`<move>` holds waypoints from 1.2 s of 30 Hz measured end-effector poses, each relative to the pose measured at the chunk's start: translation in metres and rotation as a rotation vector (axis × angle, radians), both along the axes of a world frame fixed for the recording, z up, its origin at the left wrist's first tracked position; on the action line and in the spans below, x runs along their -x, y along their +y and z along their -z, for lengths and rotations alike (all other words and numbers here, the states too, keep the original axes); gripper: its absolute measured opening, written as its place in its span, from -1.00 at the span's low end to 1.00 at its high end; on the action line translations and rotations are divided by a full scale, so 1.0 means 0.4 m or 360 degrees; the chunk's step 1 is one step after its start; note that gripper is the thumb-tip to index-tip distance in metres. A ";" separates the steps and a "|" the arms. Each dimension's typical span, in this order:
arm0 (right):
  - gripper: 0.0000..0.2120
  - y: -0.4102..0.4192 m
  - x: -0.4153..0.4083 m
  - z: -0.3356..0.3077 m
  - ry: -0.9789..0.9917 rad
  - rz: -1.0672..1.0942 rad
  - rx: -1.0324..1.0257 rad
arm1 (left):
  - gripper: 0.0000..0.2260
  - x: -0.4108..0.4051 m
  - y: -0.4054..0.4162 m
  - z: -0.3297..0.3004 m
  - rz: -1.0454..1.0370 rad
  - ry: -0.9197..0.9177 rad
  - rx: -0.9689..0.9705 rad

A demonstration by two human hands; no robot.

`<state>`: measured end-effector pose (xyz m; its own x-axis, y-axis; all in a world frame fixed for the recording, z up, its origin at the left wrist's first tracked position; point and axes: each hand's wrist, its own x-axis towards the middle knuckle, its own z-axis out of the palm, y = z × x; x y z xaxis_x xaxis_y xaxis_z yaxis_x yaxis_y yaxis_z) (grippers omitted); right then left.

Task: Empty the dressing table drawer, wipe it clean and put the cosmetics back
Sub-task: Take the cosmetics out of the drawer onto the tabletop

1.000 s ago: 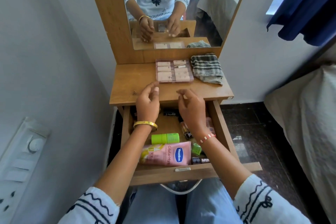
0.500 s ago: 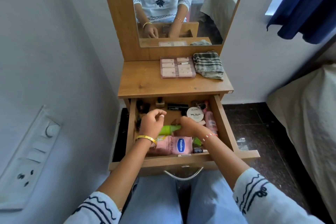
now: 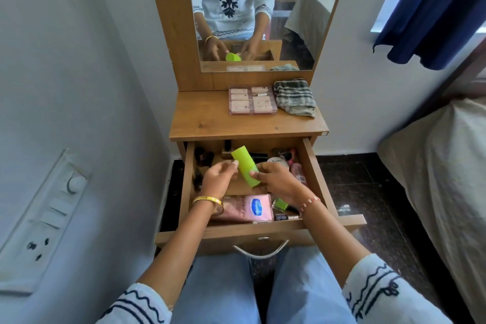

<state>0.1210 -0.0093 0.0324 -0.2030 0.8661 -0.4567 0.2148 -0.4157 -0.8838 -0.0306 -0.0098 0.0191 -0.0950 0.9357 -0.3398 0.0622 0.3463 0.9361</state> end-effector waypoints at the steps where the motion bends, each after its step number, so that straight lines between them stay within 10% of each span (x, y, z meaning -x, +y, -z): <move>1: -0.75 -0.005 0.009 -0.006 0.0043 -0.0038 0.0001 | -0.78 -0.004 -0.006 -0.001 0.0081 0.0020 0.0002; 6: -0.77 -0.005 0.028 -0.004 -0.0019 0.0022 -0.0007 | -0.78 0.000 -0.018 -0.008 0.0088 0.0150 -0.0015; 10: -0.91 0.013 0.021 0.011 -0.0944 -0.0316 -0.0352 | -0.75 0.007 -0.014 -0.019 -0.0007 0.0179 -0.0074; 17: -0.42 -0.009 0.082 0.042 -0.1601 -0.1179 -0.0520 | -0.70 0.005 -0.017 -0.024 -0.0096 0.0173 -0.0146; 36: -0.66 0.113 0.018 -0.197 -0.1018 -0.0501 -0.0644 | -0.81 0.127 0.124 -0.214 -0.0559 -0.0052 -0.0636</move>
